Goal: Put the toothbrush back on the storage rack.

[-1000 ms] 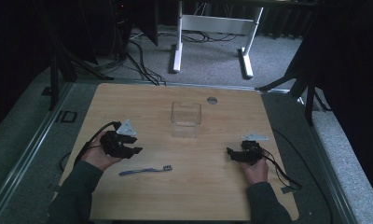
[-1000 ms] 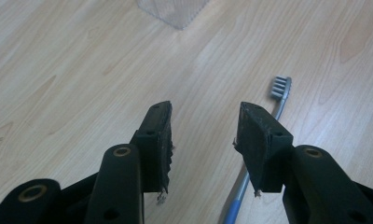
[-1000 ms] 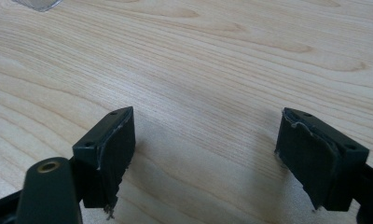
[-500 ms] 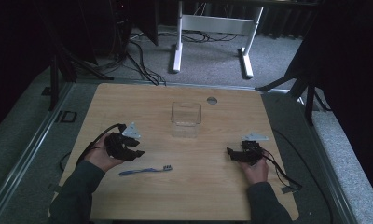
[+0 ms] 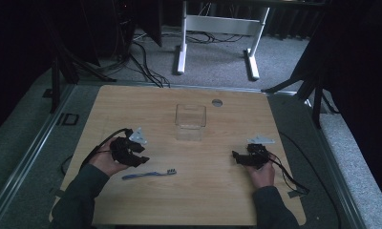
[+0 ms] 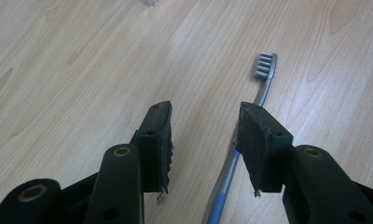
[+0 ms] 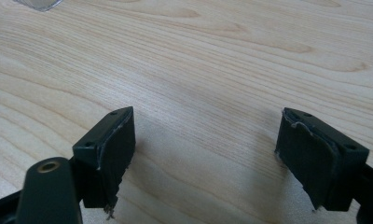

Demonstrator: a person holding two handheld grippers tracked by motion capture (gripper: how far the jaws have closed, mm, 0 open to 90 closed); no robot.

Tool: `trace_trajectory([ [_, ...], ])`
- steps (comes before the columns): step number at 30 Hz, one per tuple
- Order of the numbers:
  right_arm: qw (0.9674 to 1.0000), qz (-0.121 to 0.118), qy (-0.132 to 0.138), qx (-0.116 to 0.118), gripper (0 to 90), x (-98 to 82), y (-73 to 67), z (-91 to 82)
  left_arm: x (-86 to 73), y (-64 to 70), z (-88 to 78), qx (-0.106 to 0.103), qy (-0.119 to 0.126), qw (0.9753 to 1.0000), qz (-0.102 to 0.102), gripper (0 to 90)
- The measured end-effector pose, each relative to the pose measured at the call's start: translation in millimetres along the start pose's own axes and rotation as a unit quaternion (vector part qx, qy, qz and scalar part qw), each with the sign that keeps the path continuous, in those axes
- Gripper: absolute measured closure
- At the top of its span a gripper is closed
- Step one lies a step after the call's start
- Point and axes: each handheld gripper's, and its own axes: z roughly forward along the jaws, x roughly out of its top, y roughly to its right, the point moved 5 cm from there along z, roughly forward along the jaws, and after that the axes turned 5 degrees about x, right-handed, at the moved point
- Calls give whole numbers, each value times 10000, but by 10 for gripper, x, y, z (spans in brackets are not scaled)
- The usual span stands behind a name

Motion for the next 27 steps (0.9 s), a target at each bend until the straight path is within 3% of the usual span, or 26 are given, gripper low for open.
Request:
trace_trajectory([
  [27, 10000, -18, -3, 18, 192, 0, -3, 0, -4, 174, 211, -218, -432, 9982, 360, 551],
])
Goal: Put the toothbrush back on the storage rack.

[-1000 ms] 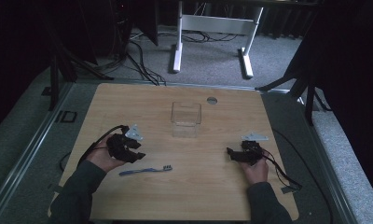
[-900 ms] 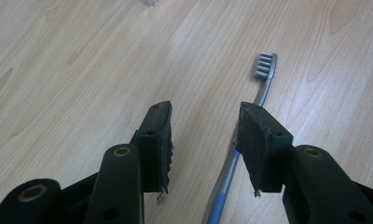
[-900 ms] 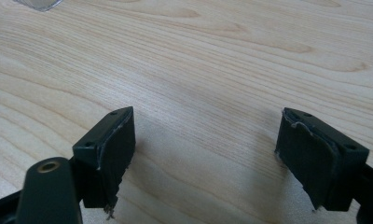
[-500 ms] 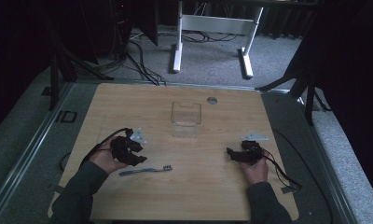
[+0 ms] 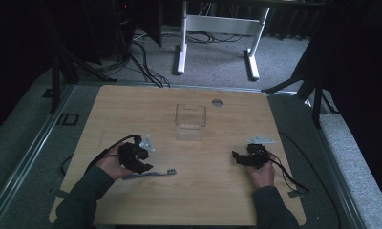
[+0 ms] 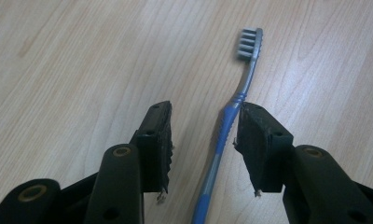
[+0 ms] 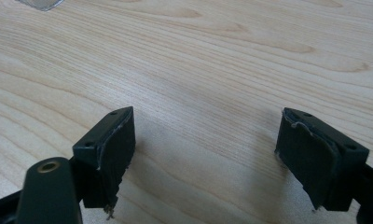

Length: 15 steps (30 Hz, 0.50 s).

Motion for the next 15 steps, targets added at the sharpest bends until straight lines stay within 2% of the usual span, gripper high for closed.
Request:
trace_trajectory([
  [7, 10000, -4, 0, 3, 193, 0, 0, 0, 6, 27, 31, -45, -90, 9999, 68, 557],
  [15, 10000, -8, -2, 6, 193, 0, -1, 0, 32, 96, 97, -149, -281, 9991, 272, 580],
])
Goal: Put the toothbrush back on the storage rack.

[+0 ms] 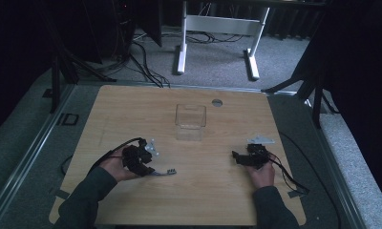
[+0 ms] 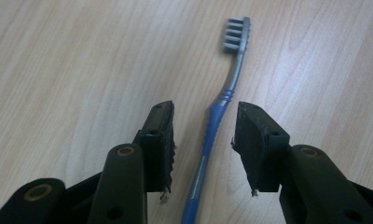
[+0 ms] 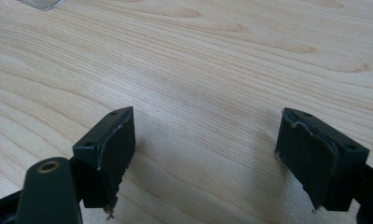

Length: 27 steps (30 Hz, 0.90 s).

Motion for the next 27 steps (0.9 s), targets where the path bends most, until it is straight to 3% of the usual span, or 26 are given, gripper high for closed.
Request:
trace_trajectory([
  [16, 10000, -3, 1, 4, 193, 0, -1, 0, 56, 111, 143, -104, -381, 9984, 398, 608],
  [27, 10000, -5, -2, 5, 192, 0, -1, 0, 50, 131, 211, -126, -633, 9969, 445, 625],
])
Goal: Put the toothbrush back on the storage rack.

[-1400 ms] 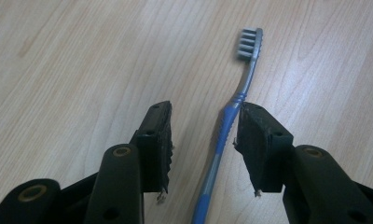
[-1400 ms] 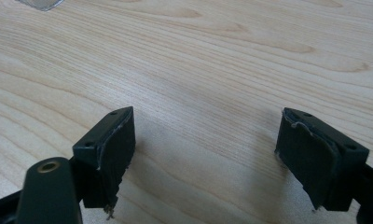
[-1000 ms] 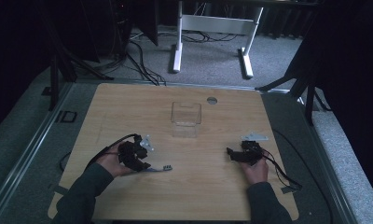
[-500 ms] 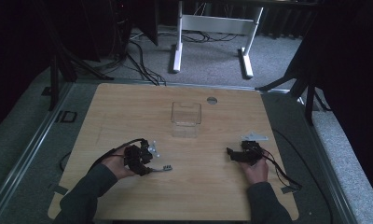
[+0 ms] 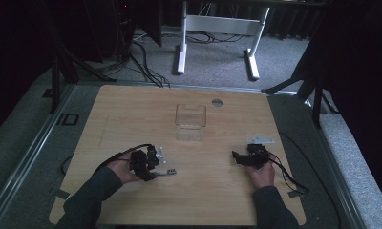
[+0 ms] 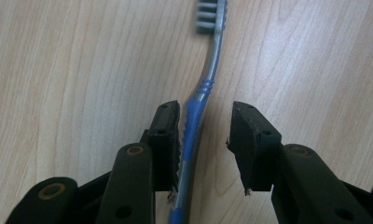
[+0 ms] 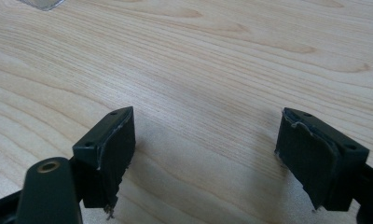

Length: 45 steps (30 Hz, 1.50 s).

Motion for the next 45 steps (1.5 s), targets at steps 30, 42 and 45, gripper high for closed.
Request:
trace_trajectory([
  [30, 10000, -4, 3, 4, 192, 0, -1, 1, 3, 1, 143, 34, -612, 9981, 78, 727],
  [42, 10000, -4, 1, 8, 193, 0, -3, 0, -11, -48, 176, -66, -675, 9977, 4, 761],
  [45, 10000, -3, 1, 9, 192, 0, -3, 1, -20, -69, 179, -78, -691, 9976, -35, 779],
])
